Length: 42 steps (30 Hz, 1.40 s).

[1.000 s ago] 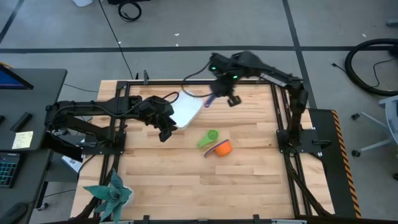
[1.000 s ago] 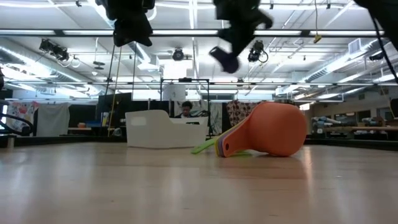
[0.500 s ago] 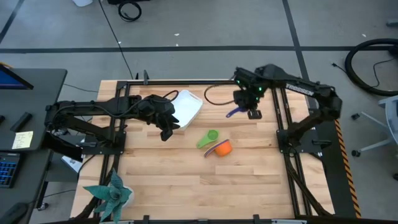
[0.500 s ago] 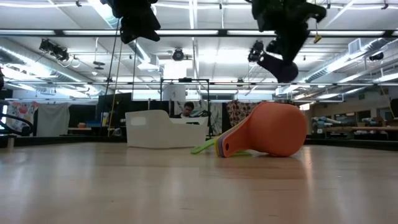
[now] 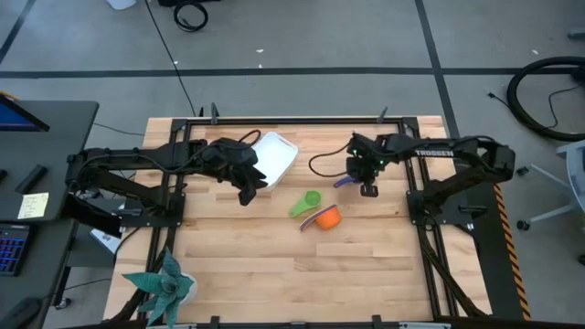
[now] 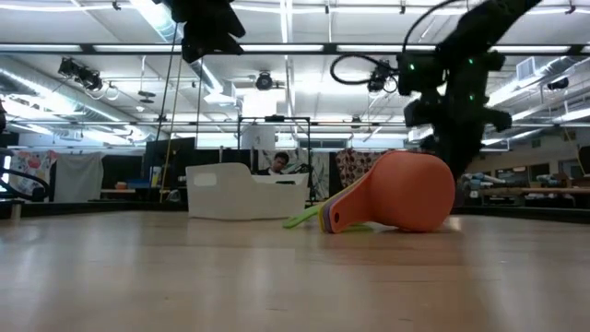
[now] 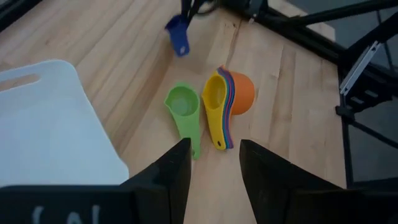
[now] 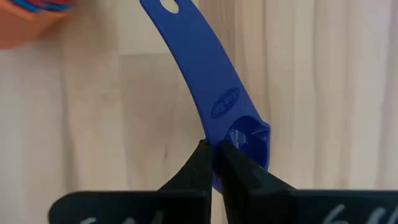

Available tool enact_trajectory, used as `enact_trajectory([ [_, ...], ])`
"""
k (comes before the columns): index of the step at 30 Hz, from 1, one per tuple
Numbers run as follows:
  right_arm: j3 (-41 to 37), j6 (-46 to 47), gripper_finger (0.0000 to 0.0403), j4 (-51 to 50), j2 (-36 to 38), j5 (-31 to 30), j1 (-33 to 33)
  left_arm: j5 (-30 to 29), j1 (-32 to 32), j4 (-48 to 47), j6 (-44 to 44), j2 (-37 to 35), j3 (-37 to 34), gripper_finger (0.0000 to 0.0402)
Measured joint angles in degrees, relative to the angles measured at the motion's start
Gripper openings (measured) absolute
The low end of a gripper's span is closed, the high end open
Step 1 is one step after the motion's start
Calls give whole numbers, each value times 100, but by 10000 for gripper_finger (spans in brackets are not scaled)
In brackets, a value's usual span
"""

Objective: Nest measuring cups in basket
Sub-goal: Remove the dark blue measuring cup from the white bin, then adjust the white bin

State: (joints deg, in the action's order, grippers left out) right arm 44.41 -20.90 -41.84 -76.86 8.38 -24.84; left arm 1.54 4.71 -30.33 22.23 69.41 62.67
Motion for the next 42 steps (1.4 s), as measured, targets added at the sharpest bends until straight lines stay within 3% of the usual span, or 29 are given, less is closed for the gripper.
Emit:
enact_trajectory([
  [8,-635,-7,20,589,17,181,7,-96,0,37,110,2,0,141],
  [21,-604,29,82,501,0,486,7,-187,0,41,416,2,-1,141],
  [26,-86,27,99,83,-2,621,7,-186,0,-41,486,2,0,141],
  [32,1002,23,104,-568,-2,628,7,-187,-107,-908,1472,120,-88,141],
  [42,2240,23,102,-714,0,628,9,-535,-277,-747,2934,386,-1154,141],
])
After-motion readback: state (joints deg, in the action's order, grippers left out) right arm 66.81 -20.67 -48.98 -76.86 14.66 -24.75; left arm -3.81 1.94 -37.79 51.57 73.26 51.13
